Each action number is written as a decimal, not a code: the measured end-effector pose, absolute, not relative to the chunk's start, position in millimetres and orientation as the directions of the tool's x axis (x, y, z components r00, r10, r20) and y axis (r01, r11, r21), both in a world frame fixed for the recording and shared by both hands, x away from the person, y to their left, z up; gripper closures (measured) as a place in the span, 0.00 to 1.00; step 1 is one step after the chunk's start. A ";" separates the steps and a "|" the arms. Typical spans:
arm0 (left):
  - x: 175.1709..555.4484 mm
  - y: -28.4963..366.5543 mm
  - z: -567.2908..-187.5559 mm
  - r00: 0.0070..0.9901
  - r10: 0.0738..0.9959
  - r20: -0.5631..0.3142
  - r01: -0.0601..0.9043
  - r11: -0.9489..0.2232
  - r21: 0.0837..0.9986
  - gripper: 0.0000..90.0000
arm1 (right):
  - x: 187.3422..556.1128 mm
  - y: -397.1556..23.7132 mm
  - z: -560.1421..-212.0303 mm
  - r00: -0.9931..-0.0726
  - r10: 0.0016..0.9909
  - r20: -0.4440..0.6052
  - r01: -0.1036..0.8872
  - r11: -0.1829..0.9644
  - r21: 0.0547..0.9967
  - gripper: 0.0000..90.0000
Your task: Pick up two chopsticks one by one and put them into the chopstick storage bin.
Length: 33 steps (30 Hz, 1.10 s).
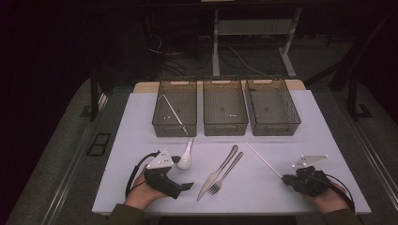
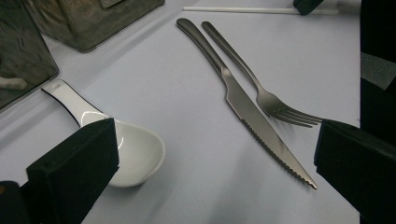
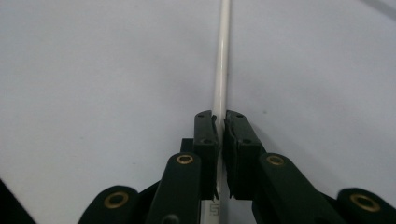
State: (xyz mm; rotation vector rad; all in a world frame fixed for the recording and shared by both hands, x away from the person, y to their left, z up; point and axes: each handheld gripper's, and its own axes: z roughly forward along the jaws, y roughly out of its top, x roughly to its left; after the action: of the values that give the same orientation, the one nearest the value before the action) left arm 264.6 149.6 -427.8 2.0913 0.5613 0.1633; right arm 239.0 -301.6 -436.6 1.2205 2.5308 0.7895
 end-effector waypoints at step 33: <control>265.1 149.8 -427.5 0.888 0.449 -0.098 0.325 -0.464 0.824 0.00 | 234.5 -336.2 -407.8 -0.636 0.751 0.177 0.600 0.337 0.726 0.94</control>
State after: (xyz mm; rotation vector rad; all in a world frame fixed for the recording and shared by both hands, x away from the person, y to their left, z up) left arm 265.1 149.8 -427.5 2.0952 0.5569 0.1630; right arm 234.5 -336.2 -407.8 1.2327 2.4077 1.1801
